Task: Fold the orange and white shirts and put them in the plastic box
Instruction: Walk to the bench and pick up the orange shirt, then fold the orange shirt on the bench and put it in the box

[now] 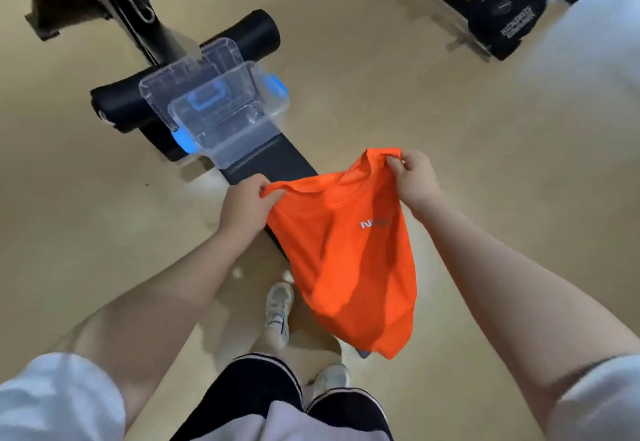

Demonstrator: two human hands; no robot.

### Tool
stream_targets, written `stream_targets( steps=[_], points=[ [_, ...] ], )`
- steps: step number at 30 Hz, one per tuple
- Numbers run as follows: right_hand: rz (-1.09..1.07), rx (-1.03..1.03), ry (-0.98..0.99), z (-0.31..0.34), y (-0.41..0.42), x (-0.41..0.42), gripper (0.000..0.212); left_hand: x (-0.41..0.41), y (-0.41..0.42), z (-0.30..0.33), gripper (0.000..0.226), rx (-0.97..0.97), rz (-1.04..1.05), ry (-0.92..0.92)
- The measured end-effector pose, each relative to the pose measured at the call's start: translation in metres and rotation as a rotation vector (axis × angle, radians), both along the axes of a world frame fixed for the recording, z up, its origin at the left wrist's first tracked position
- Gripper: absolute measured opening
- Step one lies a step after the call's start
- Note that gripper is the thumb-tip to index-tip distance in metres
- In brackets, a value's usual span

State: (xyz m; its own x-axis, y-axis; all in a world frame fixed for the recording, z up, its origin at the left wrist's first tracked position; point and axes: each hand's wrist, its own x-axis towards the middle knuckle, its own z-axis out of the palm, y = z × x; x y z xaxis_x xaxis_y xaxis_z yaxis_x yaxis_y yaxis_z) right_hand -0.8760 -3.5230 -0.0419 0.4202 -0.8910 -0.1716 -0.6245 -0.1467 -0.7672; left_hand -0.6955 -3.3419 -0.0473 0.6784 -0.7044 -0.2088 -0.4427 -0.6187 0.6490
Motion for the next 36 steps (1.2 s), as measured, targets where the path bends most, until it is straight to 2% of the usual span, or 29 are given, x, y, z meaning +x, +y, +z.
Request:
stream_targets(
  steps=[3, 6, 10, 13, 15, 18, 19, 21, 23, 25, 27, 30, 32, 36],
  points=[
    [0.102, -0.166, 0.223, -0.02, -0.019, 0.045, 0.024, 0.041, -0.014, -0.029, 0.03, 0.071, 0.049, -0.008],
    [0.208, -0.131, 0.355, -0.043, -0.039, 0.094, 0.023, 0.081, -0.027, -0.05, 0.044, 0.115, 0.101, 0.028],
    [0.181, -0.022, 0.332, -0.08, -0.056, 0.156, 0.025, 0.129, -0.037, -0.083, 0.047, 0.178, 0.193, 0.041],
    [0.143, 0.076, 0.302, -0.123, -0.072, 0.19, 0.022, 0.149, -0.041, -0.126, 0.045, 0.267, 0.202, -0.029],
    [0.065, 0.182, 0.247, -0.157, -0.081, 0.205, 0.018, 0.154, -0.045, -0.162, 0.043, 0.238, 0.195, 0.014],
    [0.024, 0.294, 0.194, -0.206, -0.087, 0.216, 0.013, 0.16, -0.053, -0.211, 0.036, 0.203, 0.296, 0.104],
    [0.033, 0.356, 0.166, -0.22, -0.085, 0.216, 0.017, 0.16, -0.054, -0.224, 0.033, 0.215, 0.345, 0.124],
    [0.062, 0.442, 0.171, -0.244, -0.079, 0.21, 0.041, 0.158, -0.056, -0.244, 0.033, 0.266, 0.376, 0.128],
    [0.121, 0.423, 0.271, -0.258, -0.067, 0.195, 0.054, 0.146, -0.056, -0.257, 0.042, 0.356, 0.297, 0.074],
    [0.205, 0.375, 0.391, -0.266, -0.05, 0.173, 0.051, 0.125, -0.055, -0.264, 0.049, 0.388, 0.177, 0.025],
    [0.407, 0.252, 0.488, -0.272, -0.03, 0.146, 0.048, 0.096, -0.055, -0.268, 0.054, 0.379, -0.01, 0.033],
    [0.754, 0.116, 0.604, -0.287, 0.0, 0.104, 0.075, 0.045, -0.057, -0.275, 0.058, 0.402, -0.346, 0.088],
    [0.897, 0.059, 0.696, -0.293, 0.011, 0.08, 0.081, 0.016, -0.054, -0.284, 0.061, 0.473, -0.481, 0.085],
    [0.802, -0.03, 0.773, -0.306, 0.007, 0.031, 0.082, -0.01, -0.041, -0.307, 0.07, 0.605, -0.431, -0.005]
  ],
)
